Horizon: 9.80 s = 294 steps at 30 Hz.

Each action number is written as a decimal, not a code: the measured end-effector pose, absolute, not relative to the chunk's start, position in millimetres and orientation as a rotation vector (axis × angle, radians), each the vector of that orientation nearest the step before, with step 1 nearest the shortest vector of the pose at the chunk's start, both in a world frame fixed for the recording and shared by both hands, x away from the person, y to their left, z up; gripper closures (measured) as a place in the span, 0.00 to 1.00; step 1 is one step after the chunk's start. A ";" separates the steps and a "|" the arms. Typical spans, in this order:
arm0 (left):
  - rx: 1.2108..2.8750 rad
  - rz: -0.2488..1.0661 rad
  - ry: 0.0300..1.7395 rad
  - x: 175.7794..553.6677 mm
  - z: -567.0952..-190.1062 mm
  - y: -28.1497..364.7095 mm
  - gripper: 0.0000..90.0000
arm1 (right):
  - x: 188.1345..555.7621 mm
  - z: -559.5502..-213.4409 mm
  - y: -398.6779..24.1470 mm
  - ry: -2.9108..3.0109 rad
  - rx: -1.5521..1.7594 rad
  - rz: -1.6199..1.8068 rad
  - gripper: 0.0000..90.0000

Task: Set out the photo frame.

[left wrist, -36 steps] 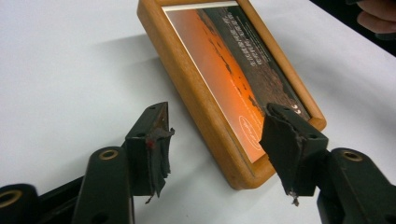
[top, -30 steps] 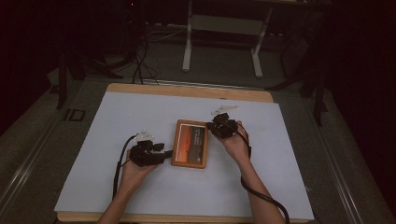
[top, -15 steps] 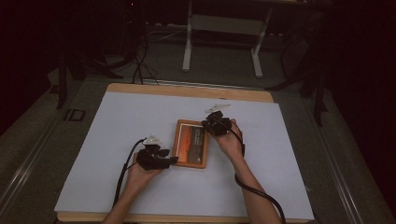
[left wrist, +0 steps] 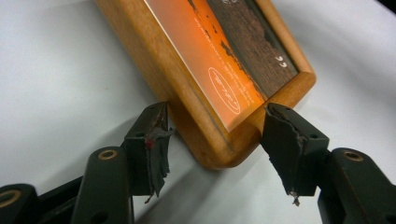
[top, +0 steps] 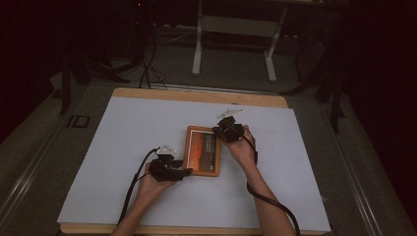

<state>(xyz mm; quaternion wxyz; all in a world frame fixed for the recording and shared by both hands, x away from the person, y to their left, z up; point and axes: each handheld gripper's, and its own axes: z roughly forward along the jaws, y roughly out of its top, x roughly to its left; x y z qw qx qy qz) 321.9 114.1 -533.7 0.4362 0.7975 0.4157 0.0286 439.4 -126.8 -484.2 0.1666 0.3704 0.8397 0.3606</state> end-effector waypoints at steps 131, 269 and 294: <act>2.102 0.151 0.426 347.3 -400.8 59.8 0.76 | 355.3 -422.5 -196.8 2.526 0.465 1.361 0.44; 2.028 0.089 0.619 351.0 -446.6 92.3 0.65 | 349.9 -450.1 -206.8 2.454 0.590 1.619 0.71; 2.033 0.080 0.645 346.1 -439.5 109.6 0.66 | 349.3 -454.5 -192.2 2.467 0.622 1.677 0.71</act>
